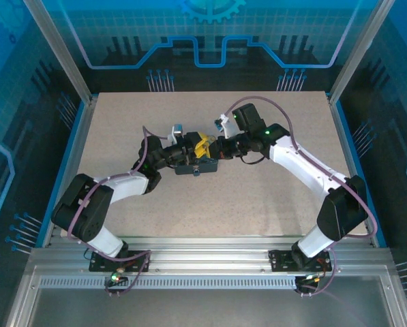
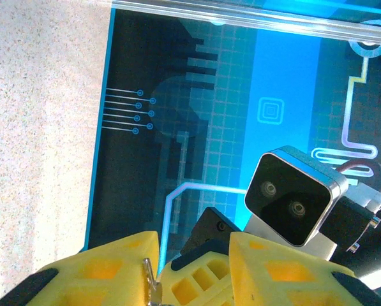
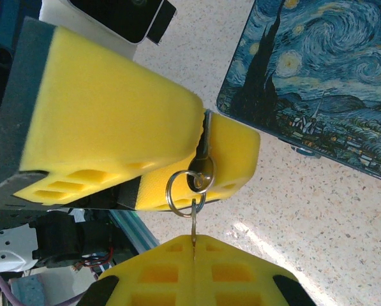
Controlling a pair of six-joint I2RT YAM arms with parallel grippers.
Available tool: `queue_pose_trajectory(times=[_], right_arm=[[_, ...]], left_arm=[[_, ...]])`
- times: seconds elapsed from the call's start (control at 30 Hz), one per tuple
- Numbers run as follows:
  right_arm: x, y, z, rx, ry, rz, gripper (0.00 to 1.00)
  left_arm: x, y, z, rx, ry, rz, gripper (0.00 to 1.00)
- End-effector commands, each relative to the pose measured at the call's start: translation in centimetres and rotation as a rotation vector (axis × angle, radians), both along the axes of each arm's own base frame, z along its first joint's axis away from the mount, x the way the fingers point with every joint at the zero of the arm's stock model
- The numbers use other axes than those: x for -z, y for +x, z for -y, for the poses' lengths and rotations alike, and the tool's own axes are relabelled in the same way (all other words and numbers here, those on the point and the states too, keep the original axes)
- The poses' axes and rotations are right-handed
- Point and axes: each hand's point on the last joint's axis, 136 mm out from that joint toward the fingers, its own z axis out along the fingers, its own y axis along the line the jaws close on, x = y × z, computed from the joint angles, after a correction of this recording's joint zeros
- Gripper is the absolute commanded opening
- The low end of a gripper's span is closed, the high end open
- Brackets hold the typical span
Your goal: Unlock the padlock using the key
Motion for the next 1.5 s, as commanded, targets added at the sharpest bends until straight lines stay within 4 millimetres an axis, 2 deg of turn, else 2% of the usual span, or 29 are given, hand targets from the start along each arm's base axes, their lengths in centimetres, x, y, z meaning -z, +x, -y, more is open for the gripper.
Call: queue_pose_trajectory(times=[0.0, 0.4, 0.63, 0.9, 0.97, 1.1, 1.23, 1.37, 1.47], right_arm=[[-0.9, -0.9, -0.5, -0.025, 0.033, 0.013, 0.00], [-1.0, -1.2, -0.1, -0.023, 0.038, 0.020, 0.00], [-0.8, -1.3, -0.1, -0.026, 0.044, 0.015, 0.00], [-0.7, -1.5, 0.1, -0.024, 0.045, 0.018, 0.00], [-0.3, -1.6, 0.3, -0.017, 0.039, 0.021, 0.01], [0.4, -1.5, 1.1, 0.009, 0.031, 0.028, 0.13], [0.9, -1.3, 2.2, 0.054, 0.016, 0.061, 0.35], [0.5, -1.1, 2.9, 0.091, 0.057, 0.106, 0.38], [-0.9, -0.8, 2.9, 0.110, 0.146, 0.173, 0.41]], left_arm=[[-0.2, 0.0, -0.3, -0.008, -0.018, 0.034, 0.30], [0.2, 0.3, -0.6, -0.015, -0.018, 0.025, 0.31], [0.6, 0.3, -0.5, -0.012, -0.015, 0.020, 0.21], [1.1, 0.5, -0.7, -0.013, -0.017, 0.014, 0.00], [1.0, 0.5, -0.8, -0.014, -0.012, 0.021, 0.00], [0.8, 0.5, -1.0, -0.009, 0.039, 0.037, 0.00], [0.4, 0.2, -1.2, 0.008, 0.191, 0.089, 0.00], [-0.8, -0.5, -1.8, 0.019, 0.387, 0.185, 0.00], [-2.7, -0.9, -2.3, 0.020, 0.497, 0.280, 0.00]])
